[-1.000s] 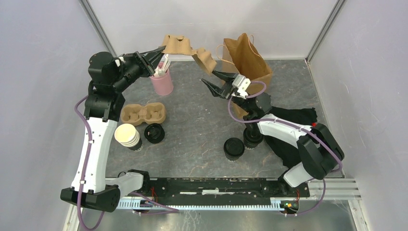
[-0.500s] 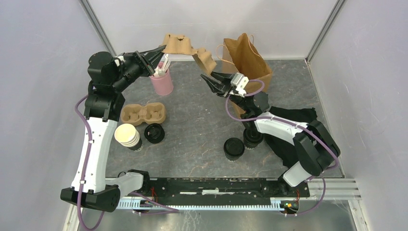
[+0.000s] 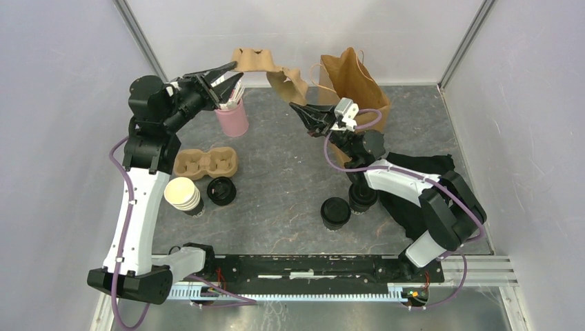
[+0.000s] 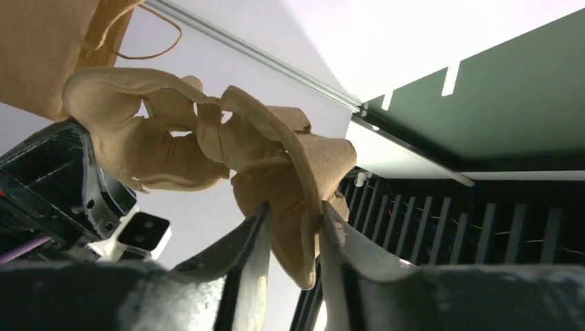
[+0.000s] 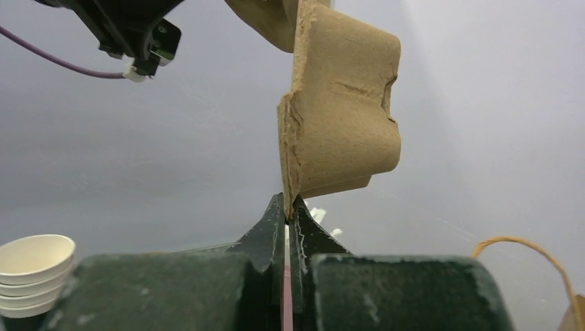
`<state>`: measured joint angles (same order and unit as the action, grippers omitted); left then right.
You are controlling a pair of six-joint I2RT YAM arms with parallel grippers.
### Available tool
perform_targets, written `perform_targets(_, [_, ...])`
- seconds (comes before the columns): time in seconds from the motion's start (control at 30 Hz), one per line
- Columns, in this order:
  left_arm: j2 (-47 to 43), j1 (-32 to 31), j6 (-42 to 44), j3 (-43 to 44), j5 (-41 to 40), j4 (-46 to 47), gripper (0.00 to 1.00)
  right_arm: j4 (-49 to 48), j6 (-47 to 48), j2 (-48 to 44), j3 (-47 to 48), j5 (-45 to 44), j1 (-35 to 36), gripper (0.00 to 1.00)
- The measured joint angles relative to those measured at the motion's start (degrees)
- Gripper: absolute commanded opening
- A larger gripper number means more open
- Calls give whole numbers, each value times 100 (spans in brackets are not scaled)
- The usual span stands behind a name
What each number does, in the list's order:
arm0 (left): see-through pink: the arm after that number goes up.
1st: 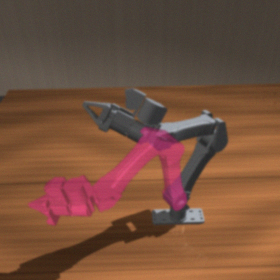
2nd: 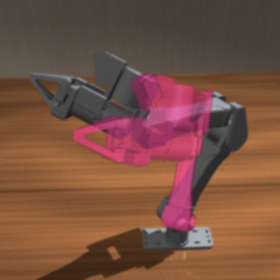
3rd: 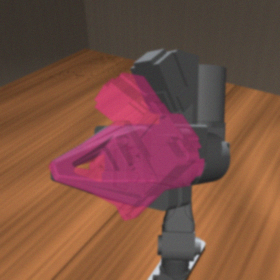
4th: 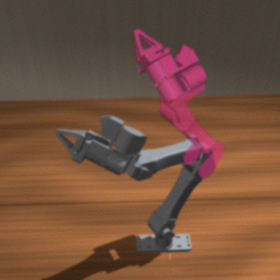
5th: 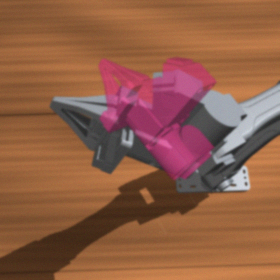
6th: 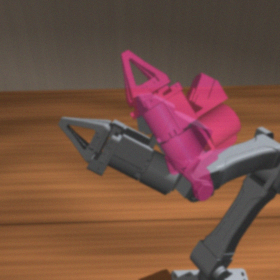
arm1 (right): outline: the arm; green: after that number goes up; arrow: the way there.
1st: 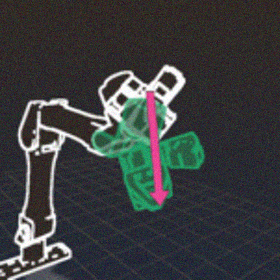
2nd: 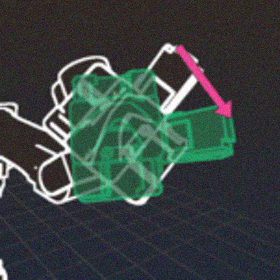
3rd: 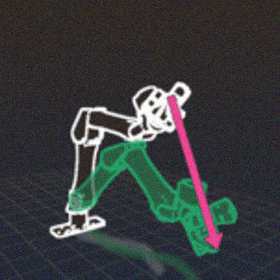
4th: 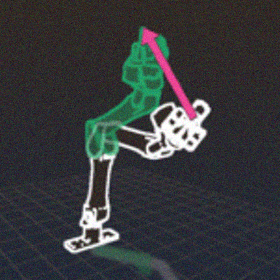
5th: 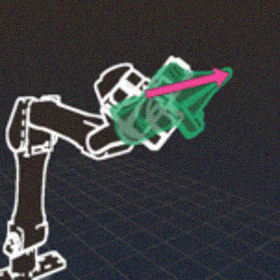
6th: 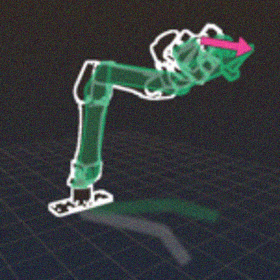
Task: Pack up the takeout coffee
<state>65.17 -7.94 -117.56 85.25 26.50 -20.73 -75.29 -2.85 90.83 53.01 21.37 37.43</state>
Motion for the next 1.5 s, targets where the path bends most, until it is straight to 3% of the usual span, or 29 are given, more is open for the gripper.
perform_targets(0.13, [-44,-2,-63,-92,-83,13,95,107,-369,-24,-2,2,26,0])
perform_targets(0.17, [-52,-2,-74,-107,-107,7,99,162,-424,-59,-17,2,39,0])
perform_targets(0.6, [-715,0,0,-251,-623,-92,100,1906,-1056,-1644,-870,-37,520,0])
perform_targets(1.2, [-2177,-4,260,-658,-789,-1132,100,7184,-4354,-3541,-358,-745,579,0])
perform_targets(1.37, [-2542,-4,776,-1049,-621,-1093,100,8284,-4739,-3993,-245,-750,579,0])
perform_targets(1.5, [-2269,-4,1784,-1040,-262,-1196,100,8988,-4719,-4229,-4,-719,573,0])
